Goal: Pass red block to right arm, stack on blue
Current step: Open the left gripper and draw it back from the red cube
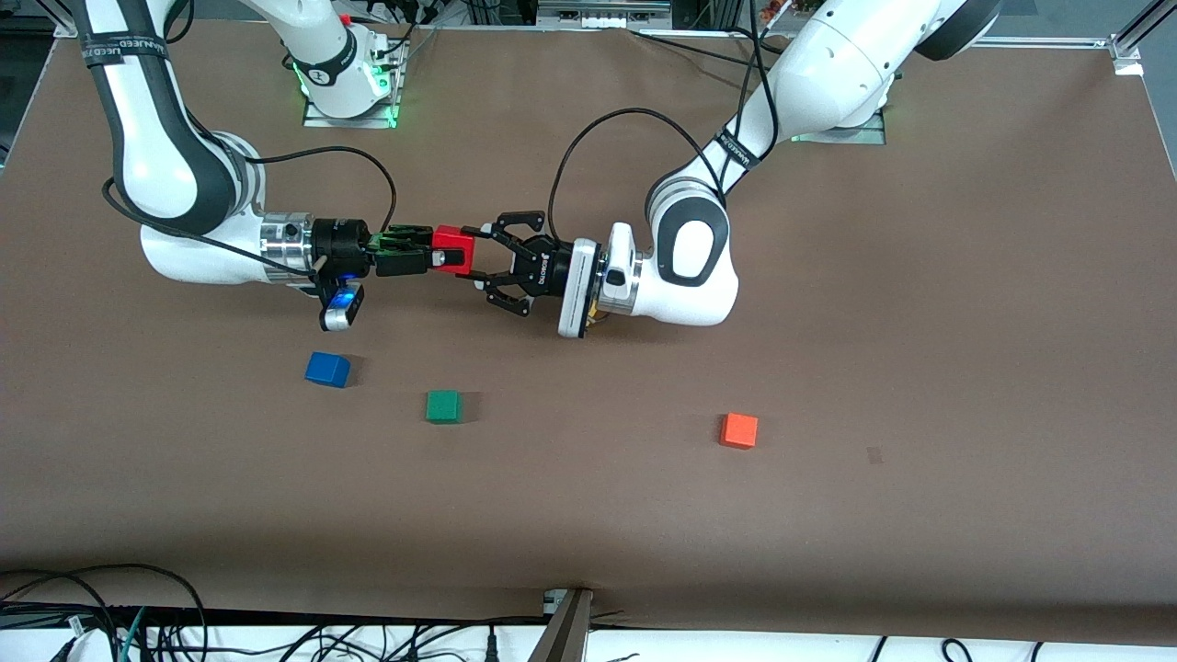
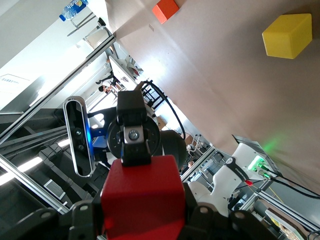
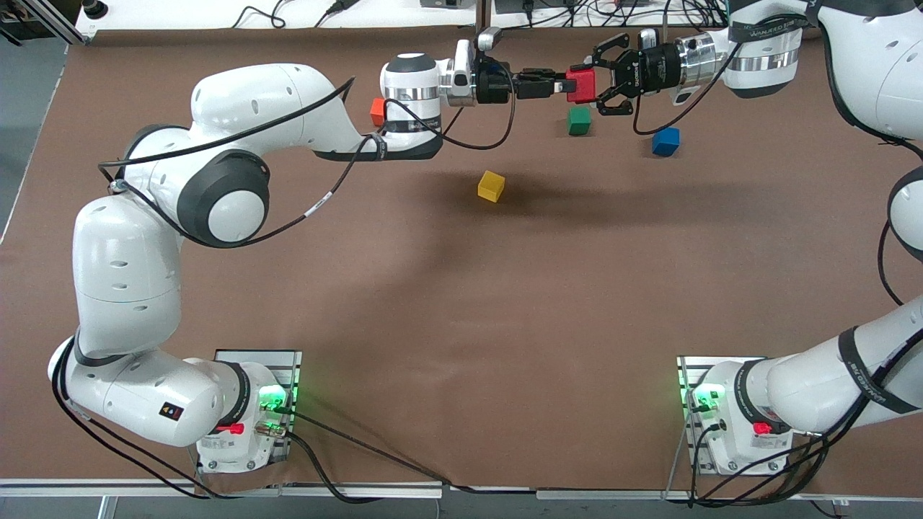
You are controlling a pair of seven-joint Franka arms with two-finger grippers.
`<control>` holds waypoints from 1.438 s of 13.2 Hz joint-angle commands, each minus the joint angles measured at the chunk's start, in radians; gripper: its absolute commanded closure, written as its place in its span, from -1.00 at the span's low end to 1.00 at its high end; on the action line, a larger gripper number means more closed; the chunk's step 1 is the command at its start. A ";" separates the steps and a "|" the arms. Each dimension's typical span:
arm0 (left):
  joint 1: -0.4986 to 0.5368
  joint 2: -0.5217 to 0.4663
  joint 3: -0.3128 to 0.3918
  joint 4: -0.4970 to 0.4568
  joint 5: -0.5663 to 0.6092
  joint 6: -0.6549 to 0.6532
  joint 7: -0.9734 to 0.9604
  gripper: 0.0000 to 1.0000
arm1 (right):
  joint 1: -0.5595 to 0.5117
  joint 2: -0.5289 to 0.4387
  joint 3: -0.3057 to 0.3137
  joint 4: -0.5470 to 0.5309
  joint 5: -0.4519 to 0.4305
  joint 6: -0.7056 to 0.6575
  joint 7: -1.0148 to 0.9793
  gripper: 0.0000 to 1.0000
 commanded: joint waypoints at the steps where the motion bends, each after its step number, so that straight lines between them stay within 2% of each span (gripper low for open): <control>1: 0.007 0.003 0.006 0.021 -0.017 -0.001 0.019 -1.00 | 0.004 -0.019 0.000 -0.011 0.018 0.000 -0.007 0.63; 3: 0.029 0.001 0.006 0.008 -0.011 -0.007 0.025 -1.00 | 0.004 -0.019 0.000 0.004 -0.002 0.000 -0.007 0.63; 4: 0.047 0.000 0.006 0.008 0.025 -0.007 0.024 -1.00 | 0.004 -0.019 -0.002 0.019 -0.038 0.000 -0.003 0.63; 6: 0.122 -0.009 0.005 0.004 0.122 -0.034 0.017 -1.00 | 0.004 -0.017 -0.002 0.076 -0.206 0.000 0.011 0.63; 9: 0.228 -0.009 0.005 0.001 0.306 -0.158 0.011 -1.00 | 0.004 -0.019 -0.003 0.091 -0.380 0.011 0.022 0.63; 11: 0.303 -0.012 0.005 0.016 0.441 -0.259 -0.057 -1.00 | 0.004 -0.016 -0.002 0.119 -0.576 0.025 0.027 0.63; 13: 0.369 -0.029 0.003 0.019 0.562 -0.387 -0.125 -1.00 | -0.010 -0.009 -0.007 0.148 -0.670 0.038 0.010 0.63; 14: 0.403 -0.031 0.005 0.019 0.600 -0.453 -0.134 -1.00 | -0.010 0.007 -0.007 0.160 -0.762 0.061 0.010 0.63; 15: 0.453 -0.034 0.005 0.022 0.687 -0.511 -0.134 -1.00 | 0.003 0.048 -0.007 0.195 -0.954 0.142 0.010 0.63; 16: 0.463 -0.054 0.015 0.022 0.752 -0.545 -0.134 -1.00 | 0.010 0.076 -0.005 0.211 -1.050 0.197 0.010 0.63; 19: 0.446 -0.195 0.130 0.001 0.886 -0.556 -0.141 -1.00 | 0.016 0.179 -0.005 0.294 -1.312 0.243 0.001 0.63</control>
